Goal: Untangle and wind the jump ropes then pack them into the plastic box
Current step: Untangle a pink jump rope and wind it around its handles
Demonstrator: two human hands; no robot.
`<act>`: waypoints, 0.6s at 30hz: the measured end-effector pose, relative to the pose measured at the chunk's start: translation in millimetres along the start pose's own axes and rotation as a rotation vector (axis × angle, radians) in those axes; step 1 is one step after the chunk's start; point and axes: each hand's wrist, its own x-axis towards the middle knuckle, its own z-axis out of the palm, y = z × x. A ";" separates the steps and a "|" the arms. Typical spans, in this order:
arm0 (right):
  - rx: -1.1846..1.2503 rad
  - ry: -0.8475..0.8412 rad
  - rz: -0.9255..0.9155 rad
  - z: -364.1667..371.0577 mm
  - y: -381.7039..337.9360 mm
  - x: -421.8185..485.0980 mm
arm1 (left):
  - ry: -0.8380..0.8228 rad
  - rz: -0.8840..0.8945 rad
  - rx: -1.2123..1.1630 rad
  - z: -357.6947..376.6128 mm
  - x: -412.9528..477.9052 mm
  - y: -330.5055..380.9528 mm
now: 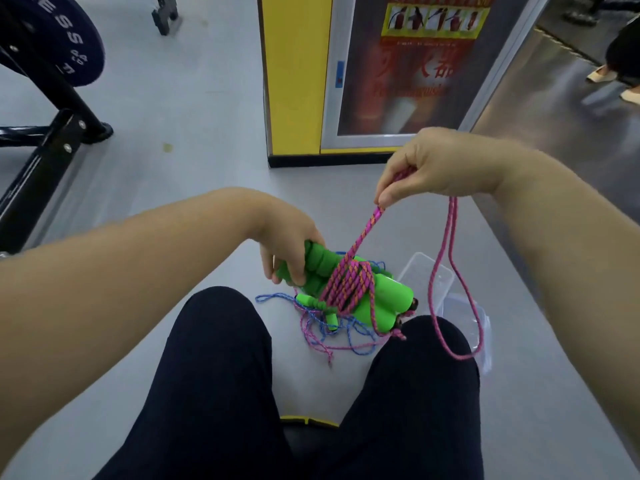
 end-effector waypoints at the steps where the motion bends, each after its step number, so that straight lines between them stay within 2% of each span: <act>1: -0.013 -0.001 -0.003 -0.5 1.9 -0.3 | 0.001 -0.003 -0.022 0.6 0.1 -2.4; 4: 0.028 -0.031 0.009 6.2 12.0 0.6 | -0.008 0.009 -0.052 4.2 -1.7 -5.5; 8: 0.213 -0.042 0.030 18.8 23.0 3.4 | -0.014 0.100 -0.073 7.4 -8.0 0.8; 11: 0.399 -0.120 0.022 32.0 31.6 2.5 | 0.015 0.159 -0.057 6.4 -14.8 4.1; 18: 0.524 -0.262 0.032 83.3 39.6 2.0 | 0.135 0.306 -0.032 3.8 -26.6 -0.5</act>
